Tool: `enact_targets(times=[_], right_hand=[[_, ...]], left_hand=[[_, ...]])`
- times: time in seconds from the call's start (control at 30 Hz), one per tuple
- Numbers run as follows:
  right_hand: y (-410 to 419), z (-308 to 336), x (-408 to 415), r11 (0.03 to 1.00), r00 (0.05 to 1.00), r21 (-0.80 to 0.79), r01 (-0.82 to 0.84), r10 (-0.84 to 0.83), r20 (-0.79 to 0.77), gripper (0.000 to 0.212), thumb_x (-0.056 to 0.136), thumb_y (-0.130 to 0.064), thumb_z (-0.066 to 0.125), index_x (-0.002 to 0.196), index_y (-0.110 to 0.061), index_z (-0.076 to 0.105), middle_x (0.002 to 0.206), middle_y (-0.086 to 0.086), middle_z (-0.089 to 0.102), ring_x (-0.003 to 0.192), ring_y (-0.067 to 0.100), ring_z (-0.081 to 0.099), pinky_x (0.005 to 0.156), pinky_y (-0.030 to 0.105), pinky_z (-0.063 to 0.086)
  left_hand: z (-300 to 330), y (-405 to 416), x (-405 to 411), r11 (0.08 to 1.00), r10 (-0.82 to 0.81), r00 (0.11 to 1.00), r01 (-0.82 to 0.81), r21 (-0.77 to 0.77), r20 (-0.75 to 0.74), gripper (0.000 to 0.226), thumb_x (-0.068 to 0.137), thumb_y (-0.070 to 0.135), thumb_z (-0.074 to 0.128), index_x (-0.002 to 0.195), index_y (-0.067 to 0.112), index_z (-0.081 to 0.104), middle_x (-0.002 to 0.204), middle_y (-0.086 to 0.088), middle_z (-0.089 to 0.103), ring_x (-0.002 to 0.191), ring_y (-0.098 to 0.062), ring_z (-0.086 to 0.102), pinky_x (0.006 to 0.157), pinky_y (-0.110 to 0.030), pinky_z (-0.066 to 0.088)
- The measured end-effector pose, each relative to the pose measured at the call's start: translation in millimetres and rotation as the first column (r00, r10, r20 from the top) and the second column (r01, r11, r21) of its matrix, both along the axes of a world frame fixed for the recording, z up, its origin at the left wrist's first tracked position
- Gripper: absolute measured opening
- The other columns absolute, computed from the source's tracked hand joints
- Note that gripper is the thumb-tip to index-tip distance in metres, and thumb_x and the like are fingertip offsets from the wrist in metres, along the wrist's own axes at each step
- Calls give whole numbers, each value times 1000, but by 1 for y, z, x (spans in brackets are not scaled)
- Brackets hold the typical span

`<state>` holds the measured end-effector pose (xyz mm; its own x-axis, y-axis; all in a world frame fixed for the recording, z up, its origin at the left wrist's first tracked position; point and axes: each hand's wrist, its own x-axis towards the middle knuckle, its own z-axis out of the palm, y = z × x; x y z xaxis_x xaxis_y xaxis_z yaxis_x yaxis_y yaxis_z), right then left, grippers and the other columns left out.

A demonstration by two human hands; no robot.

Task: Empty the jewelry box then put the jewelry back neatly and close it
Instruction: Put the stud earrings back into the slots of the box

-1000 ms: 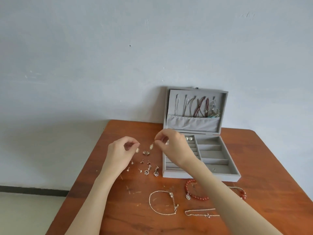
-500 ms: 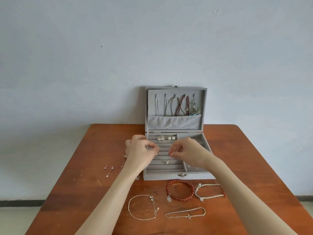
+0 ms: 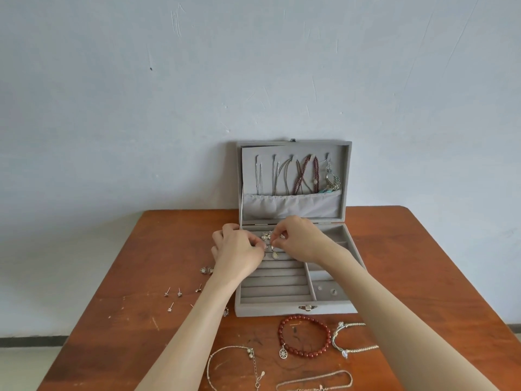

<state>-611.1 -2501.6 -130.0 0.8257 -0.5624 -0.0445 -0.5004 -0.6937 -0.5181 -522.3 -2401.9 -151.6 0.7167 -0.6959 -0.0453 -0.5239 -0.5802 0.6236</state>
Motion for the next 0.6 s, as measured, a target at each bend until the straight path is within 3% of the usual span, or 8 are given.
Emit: enact_targets(times=[0.2, 0.6], right_hand=[[-3, -2, 10, 1000, 998, -15, 10, -11, -70, 20, 88, -14, 52, 97, -13, 70, 108, 10, 65, 102, 26, 58, 80, 28, 42], [6, -11, 7, 987, 996, -142, 74, -65, 67, 13, 85, -16, 57, 94, -14, 66, 107, 5, 60, 100, 25, 56, 77, 31, 42]], left_hand=[[0, -3, 4, 1000, 10, 998, -10, 7, -58, 16, 88, 25, 55, 82, 23, 69, 131, -2, 40, 124, -25, 25, 100, -34, 25], [-9, -3, -3, 999, 47, 998, -47, 1, 52, 16, 90, 33, 49, 100, 25, 60, 134, -1, 37, 126, -25, 25, 100, -34, 24]])
